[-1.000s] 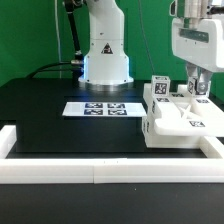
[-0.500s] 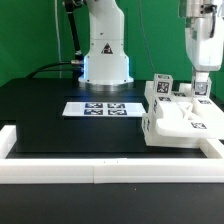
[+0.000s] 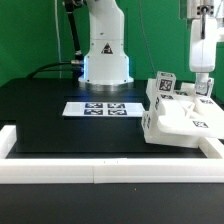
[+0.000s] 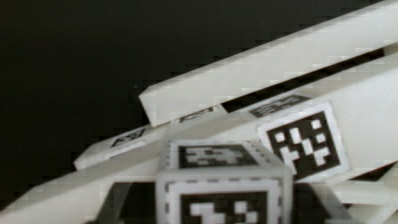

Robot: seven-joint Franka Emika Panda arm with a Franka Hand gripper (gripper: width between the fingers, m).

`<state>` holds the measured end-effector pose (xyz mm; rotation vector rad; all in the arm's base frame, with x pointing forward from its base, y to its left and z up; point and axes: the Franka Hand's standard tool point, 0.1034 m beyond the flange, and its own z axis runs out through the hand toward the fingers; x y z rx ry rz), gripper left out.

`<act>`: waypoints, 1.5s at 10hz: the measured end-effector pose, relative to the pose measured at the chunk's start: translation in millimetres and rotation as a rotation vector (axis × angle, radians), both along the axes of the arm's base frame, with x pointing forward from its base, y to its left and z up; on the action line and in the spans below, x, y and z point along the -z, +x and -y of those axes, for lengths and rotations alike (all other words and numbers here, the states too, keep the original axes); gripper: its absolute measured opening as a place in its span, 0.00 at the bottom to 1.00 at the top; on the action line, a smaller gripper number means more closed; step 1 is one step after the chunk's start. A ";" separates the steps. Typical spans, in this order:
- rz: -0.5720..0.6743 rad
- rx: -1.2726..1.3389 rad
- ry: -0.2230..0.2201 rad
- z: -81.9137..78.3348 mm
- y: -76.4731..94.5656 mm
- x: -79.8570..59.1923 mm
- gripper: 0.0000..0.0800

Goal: Assemble chair

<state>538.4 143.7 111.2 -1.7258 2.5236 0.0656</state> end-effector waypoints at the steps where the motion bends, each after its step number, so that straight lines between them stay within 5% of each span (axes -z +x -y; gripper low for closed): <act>1: 0.003 0.008 0.009 -1.0 0.4 0.2 0.36; 4: 0.010 0.033 0.030 -2.5 1.6 0.6 0.36; 7: 0.010 0.011 0.029 -3.2 1.1 1.3 0.75; 15: 0.031 -0.653 -0.007 -3.0 -3.6 2.8 0.81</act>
Offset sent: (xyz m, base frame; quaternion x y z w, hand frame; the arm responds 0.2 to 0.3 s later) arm 0.0011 -0.0018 0.0001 0.0150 -0.0244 0.2150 0.9762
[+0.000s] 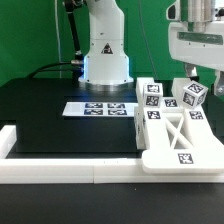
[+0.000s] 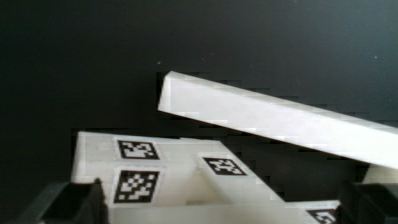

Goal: Assemble chair

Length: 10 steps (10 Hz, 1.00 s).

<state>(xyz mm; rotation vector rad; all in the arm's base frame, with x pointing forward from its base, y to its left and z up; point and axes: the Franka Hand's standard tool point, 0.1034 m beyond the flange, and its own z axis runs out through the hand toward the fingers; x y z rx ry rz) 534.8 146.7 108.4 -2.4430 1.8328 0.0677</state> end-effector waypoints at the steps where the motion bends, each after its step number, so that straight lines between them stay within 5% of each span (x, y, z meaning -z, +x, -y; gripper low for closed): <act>1: 0.008 -0.081 -0.003 0.6 0.4 -0.3 0.81; 7: 0.046 -0.147 0.034 -4.3 2.2 -28.7 0.81; 10: 0.065 -0.140 0.034 6.8 17.6 -36.8 0.81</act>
Offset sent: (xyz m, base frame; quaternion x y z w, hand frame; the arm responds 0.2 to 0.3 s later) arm -0.0121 0.0046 0.0222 0.0122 -0.0176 -0.0593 0.9980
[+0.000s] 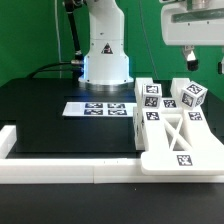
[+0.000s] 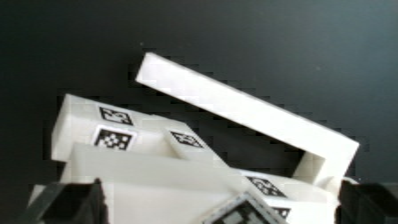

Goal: Assemble chair

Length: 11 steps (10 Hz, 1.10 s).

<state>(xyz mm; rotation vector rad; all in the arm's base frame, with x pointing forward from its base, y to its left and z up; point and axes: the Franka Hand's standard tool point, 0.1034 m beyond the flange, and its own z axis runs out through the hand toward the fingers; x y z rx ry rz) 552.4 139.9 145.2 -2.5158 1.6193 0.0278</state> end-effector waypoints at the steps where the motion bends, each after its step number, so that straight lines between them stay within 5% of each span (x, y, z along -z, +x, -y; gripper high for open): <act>1: 0.005 0.002 -0.003 2.5 4.1 0.4 0.81; 5: -0.002 0.012 -0.027 12.1 2.9 16.7 0.81; 11: -0.004 0.015 -0.035 15.4 -2.6 22.5 0.81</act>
Offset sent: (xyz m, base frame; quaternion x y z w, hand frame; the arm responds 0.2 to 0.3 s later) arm 0.0053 -0.0061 -0.0138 0.0056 0.0060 -0.0041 1.0000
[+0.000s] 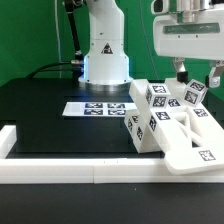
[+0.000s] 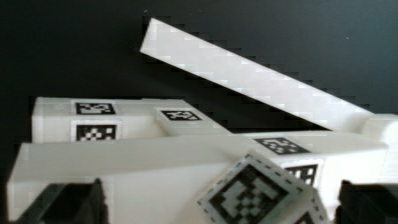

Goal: Assemble chair

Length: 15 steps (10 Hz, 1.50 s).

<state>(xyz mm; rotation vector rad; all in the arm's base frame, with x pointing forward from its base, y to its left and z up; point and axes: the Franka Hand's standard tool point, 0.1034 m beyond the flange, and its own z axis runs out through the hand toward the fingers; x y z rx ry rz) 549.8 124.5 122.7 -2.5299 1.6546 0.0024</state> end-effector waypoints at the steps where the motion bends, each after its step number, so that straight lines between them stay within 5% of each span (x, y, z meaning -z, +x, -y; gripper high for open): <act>1: 0.000 0.001 0.000 0.5 0.1 0.0 0.81; 7: 0.021 0.021 0.025 15.2 0.7 -21.0 0.81; 15: -0.003 0.025 0.025 19.2 -16.6 -13.3 0.81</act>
Offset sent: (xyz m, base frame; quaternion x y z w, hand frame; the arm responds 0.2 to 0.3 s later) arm 0.0022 -0.0048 0.0180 0.0012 -0.0156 -0.0002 0.9999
